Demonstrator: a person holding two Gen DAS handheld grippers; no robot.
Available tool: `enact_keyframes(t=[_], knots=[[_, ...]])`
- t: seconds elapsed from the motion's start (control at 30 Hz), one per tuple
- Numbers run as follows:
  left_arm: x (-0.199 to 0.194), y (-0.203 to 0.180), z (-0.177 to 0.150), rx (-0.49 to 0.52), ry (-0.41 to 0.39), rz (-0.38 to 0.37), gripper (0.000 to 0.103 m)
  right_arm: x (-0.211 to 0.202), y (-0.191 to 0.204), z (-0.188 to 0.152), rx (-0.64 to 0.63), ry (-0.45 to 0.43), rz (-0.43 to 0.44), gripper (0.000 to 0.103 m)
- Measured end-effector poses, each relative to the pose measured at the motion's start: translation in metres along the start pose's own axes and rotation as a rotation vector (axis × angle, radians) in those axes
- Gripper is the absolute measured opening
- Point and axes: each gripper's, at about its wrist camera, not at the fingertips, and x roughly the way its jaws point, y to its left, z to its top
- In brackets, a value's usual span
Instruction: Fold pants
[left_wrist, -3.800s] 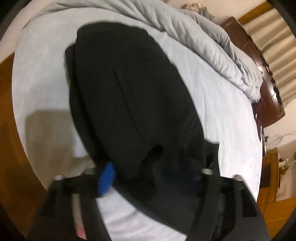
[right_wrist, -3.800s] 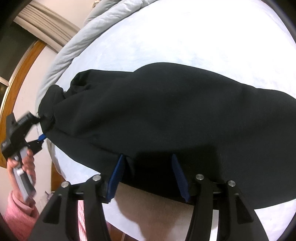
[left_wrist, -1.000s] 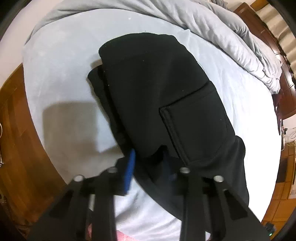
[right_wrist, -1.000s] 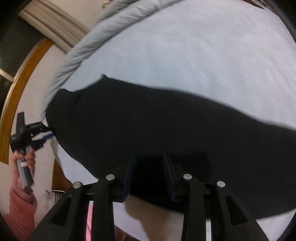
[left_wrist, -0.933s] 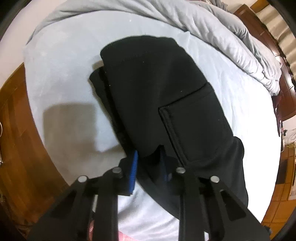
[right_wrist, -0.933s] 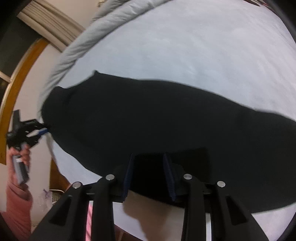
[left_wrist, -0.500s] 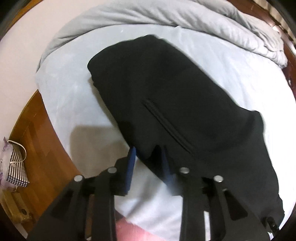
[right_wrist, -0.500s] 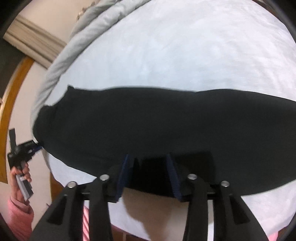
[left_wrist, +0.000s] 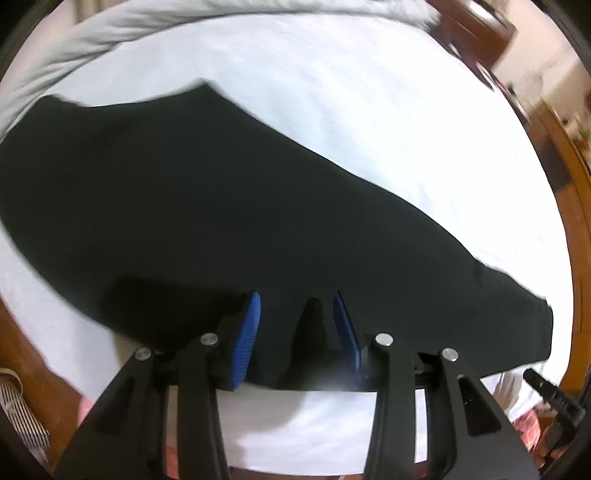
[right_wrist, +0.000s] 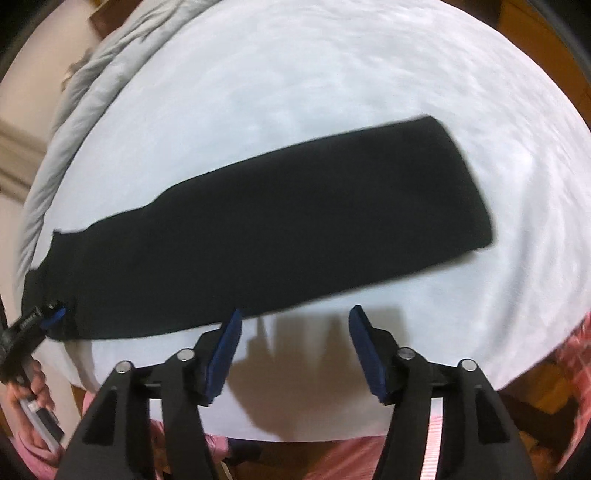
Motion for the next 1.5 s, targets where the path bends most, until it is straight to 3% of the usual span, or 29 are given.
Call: enact_keyframes(t=[0.17,0.47,0.53,0.6,0.63,0.7,0.77,0.87,0.93,1.0,1.1,1.17,1.23,1.33,1.5], knots=[[0.025,-0.017,-0.004,0.094,0.037,0.063,0.043,0.009,-0.031,0.007,0.079,-0.004,0.052,0.073],[0.028,-0.011,0.002,0.126,0.046,0.040,0.046,0.040,-0.081,0.029,0.309,-0.072,0.277,0.077],[0.028,-0.011,0.002,0.129,0.044,0.037,0.048,0.037,-0.087,0.033,0.317,-0.101,0.272,0.067],[0.027,-0.013,-0.002,0.130,0.045,0.034,0.050,0.036,-0.081,0.033,0.304,-0.138,0.253,0.022],[0.027,-0.013,-0.001,0.129,0.047,0.033,0.051,0.036,-0.079,0.034,0.304,-0.150,0.282,0.016],[0.025,-0.014,0.002,0.117,0.044,0.033,0.052,0.025,-0.084,0.038,0.304,-0.167,0.342,0.010],[0.019,-0.014,0.007,0.107,0.031,0.022,0.050,0.006,-0.082,0.043,0.267,-0.211,0.349,0.008],[-0.002,-0.022,0.011,0.116,-0.037,-0.012,0.050,-0.030,-0.073,0.066,0.232,-0.297,0.376,0.008],[-0.017,-0.029,0.014,0.134,-0.103,-0.018,0.053,-0.043,-0.073,0.075,0.201,-0.323,0.360,0.008],[-0.017,-0.034,0.015,0.160,-0.127,0.001,0.057,-0.047,-0.079,0.078,0.192,-0.340,0.264,0.008],[0.001,-0.027,0.012,0.176,-0.090,0.057,0.058,-0.022,-0.100,0.078,0.272,-0.294,0.204,0.008],[0.027,-0.020,0.015,0.158,-0.032,0.097,0.058,0.010,-0.106,0.072,0.288,-0.217,0.147,0.008],[0.036,-0.028,0.024,0.176,-0.068,0.097,0.062,0.030,-0.110,0.066,0.295,-0.192,0.133,0.008],[0.033,-0.033,0.026,0.195,-0.072,0.116,0.062,0.024,-0.106,0.066,0.297,-0.219,0.125,0.008],[0.015,-0.021,0.033,0.140,-0.026,0.052,0.062,-0.014,-0.072,0.073,0.172,-0.302,0.078,0.008]])
